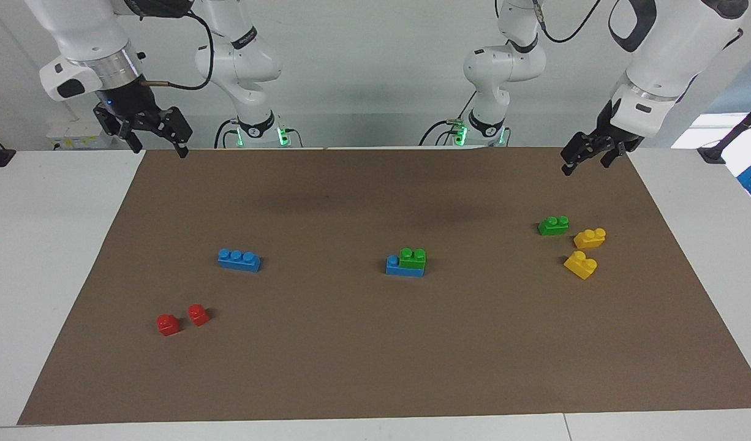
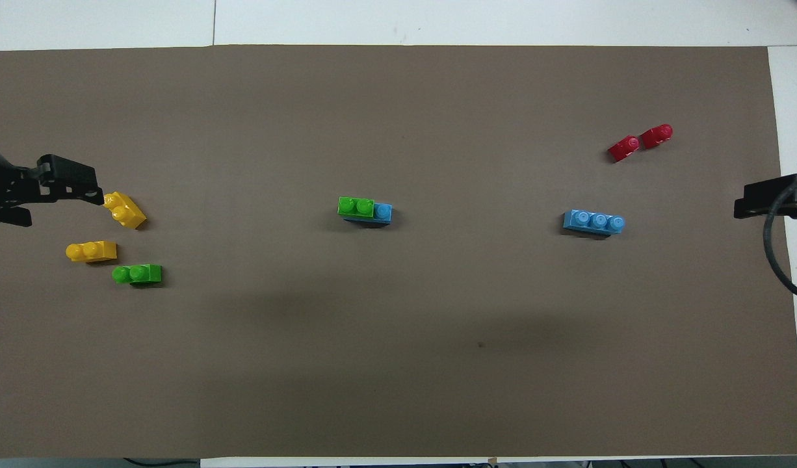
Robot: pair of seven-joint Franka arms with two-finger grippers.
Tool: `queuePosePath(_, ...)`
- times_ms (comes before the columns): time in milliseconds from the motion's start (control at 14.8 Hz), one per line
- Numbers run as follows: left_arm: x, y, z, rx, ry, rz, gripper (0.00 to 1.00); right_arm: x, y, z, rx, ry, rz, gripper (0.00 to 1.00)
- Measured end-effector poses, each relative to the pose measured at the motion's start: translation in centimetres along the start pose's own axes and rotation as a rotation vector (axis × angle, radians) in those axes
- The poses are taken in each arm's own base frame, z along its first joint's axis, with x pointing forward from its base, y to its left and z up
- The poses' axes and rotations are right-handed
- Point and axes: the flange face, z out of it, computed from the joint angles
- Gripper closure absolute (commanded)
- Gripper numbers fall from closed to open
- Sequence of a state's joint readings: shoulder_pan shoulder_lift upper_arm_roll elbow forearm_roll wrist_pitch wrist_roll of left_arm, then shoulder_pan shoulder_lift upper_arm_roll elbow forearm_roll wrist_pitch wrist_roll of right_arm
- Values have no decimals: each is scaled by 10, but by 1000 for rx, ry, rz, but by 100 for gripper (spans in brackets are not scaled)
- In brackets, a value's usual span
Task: Remove green block with left arm and hold with right
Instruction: 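Move the left gripper to the green brick while the right gripper approaches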
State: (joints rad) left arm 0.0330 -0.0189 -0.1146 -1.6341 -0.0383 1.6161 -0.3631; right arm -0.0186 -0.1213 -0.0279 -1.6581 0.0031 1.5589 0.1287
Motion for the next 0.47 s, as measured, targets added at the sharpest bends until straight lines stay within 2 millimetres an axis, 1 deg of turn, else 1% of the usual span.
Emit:
queuePosePath(135,-8,32,13,-24,40,-169,0,-4,0,-6,1,9,-2,0)
queuePosePath(271,-27,71,28,-53,70,-321,0,-7,0,-7,0,-2,-5,0)
queuePosePath(339,-37,87,35,-66,77,-388,0,-8,1,-6,-1,-11,-17,0)
queuePosePath(474,-55,109,43,-87,79,-560,0,-8,3,-4,-1,-15,-31,0)
